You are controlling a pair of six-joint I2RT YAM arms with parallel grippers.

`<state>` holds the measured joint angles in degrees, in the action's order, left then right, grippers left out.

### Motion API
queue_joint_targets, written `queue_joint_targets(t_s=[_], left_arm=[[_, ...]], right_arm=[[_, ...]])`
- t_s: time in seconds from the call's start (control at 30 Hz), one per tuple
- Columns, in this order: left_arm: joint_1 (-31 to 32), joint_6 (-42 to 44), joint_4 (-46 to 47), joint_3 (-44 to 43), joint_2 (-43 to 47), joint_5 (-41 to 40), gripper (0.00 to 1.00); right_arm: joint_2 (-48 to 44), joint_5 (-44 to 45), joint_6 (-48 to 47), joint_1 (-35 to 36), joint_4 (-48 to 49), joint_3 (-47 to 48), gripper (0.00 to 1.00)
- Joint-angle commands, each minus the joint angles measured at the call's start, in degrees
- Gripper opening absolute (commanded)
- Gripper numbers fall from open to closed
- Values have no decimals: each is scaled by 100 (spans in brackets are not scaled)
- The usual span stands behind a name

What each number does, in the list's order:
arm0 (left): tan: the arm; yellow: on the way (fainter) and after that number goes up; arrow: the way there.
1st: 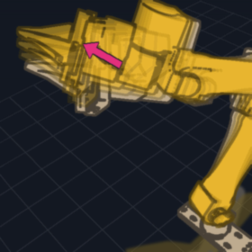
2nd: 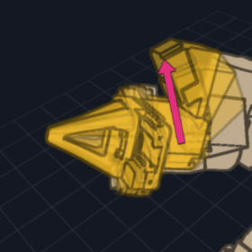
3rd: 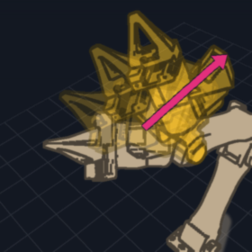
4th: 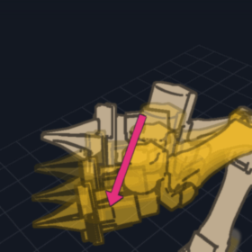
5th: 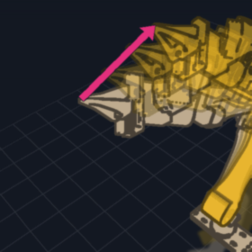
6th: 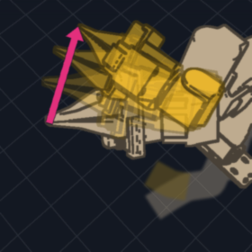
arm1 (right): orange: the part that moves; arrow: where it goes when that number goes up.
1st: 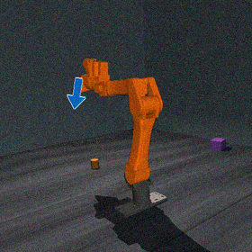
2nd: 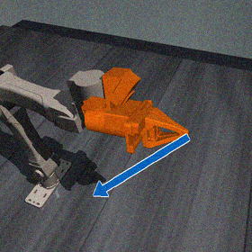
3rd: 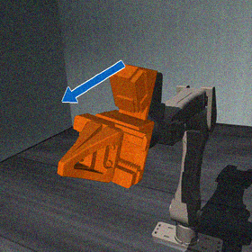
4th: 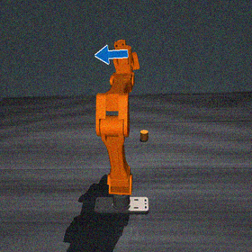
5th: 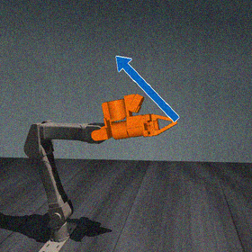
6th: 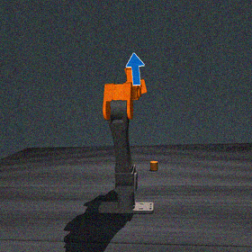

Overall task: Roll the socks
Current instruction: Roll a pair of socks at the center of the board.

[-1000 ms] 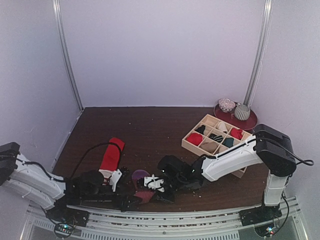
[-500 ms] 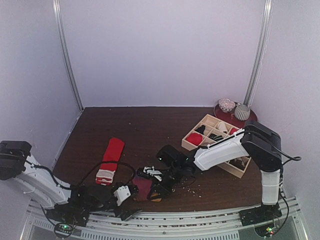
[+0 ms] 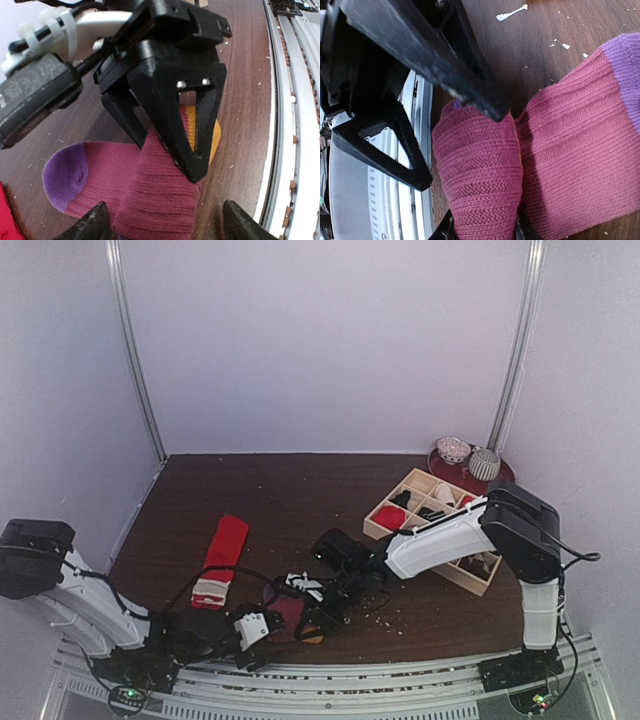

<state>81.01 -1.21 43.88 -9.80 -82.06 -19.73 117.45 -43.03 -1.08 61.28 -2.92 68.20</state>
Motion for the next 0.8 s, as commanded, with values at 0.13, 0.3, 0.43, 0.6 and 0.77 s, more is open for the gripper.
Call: queue_joint_targets(t_s=[0.13,0.3,0.43,0.6,0.77], left_arm=[[11,-168,559,-101,-667,-8,67],[7,-222,721,-101,-817,15,56],[6,-274,728,-294,-876,179,38],[8,-516,736,-278,-927,246,0],[-33,-1163,628,-212,-962,30,0]], right_arm=[[503,159,-32,60,-1150,-236,28],[519,146,-74,68,-1197,-240,28],[549,137,-47,61,-1190,-236,28],[567,150,0,61,-1144,-265,29],[438,146,46,61,-872,-336,35]])
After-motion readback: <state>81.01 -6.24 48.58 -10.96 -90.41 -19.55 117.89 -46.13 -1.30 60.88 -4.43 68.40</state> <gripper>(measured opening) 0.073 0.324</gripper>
